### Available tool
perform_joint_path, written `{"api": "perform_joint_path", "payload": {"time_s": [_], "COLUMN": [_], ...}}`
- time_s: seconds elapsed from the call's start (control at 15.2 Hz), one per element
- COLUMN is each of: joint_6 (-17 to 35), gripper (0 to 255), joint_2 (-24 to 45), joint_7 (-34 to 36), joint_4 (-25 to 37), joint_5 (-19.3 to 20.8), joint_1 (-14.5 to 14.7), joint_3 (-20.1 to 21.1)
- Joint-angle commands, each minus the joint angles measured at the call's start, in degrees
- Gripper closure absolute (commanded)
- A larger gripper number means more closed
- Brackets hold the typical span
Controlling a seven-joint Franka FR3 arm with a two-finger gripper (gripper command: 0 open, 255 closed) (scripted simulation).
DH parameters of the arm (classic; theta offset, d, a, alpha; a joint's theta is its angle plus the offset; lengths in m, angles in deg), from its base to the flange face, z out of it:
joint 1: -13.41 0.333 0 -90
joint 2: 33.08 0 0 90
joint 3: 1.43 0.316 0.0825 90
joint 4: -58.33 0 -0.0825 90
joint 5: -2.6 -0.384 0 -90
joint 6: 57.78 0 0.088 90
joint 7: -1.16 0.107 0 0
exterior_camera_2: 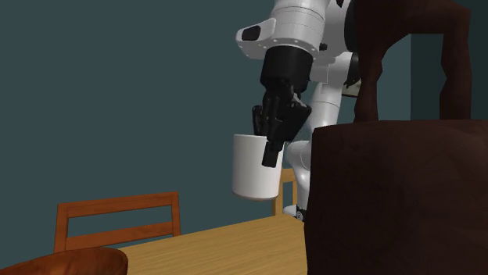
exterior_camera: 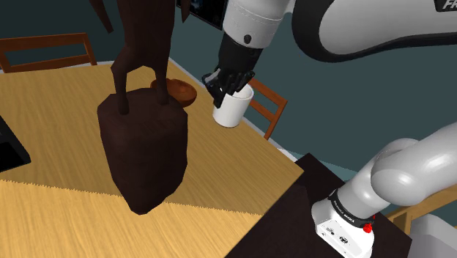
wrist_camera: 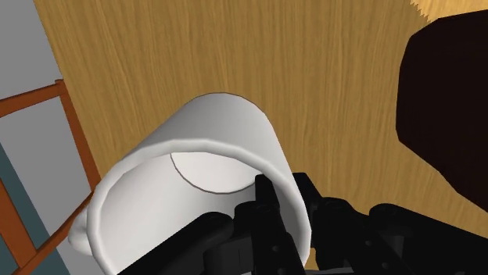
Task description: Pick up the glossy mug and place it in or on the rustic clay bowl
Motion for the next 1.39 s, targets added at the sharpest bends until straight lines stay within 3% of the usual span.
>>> {"api": "perform_joint_path", "payload": {"time_s": [0.0,0.07,0.46,0.73,1.06,1.32], "joint_6": [-1.5,-2.0,-3.0,-5.6,-10.8,-16.9], "gripper": [255,255,255,255,255,255], "joint_2": [-0.3,-0.3,13.1,23.0,35.8,47.0], "joint_7": [-0.4,-0.4,0.6,1.6,1.6,-0.4], "joint_4": [1.3,1.8,13.5,23.2,38.4,54.8], "joint_5": [-0.1,-0.1,8.5,15.1,23.0,28.5], "joint_1": [0.0,0.0,-3.9,-4.0,-0.7,4.5], "joint_3": [-0.3,-0.4,1.3,1.5,0.1,-2.3]}}
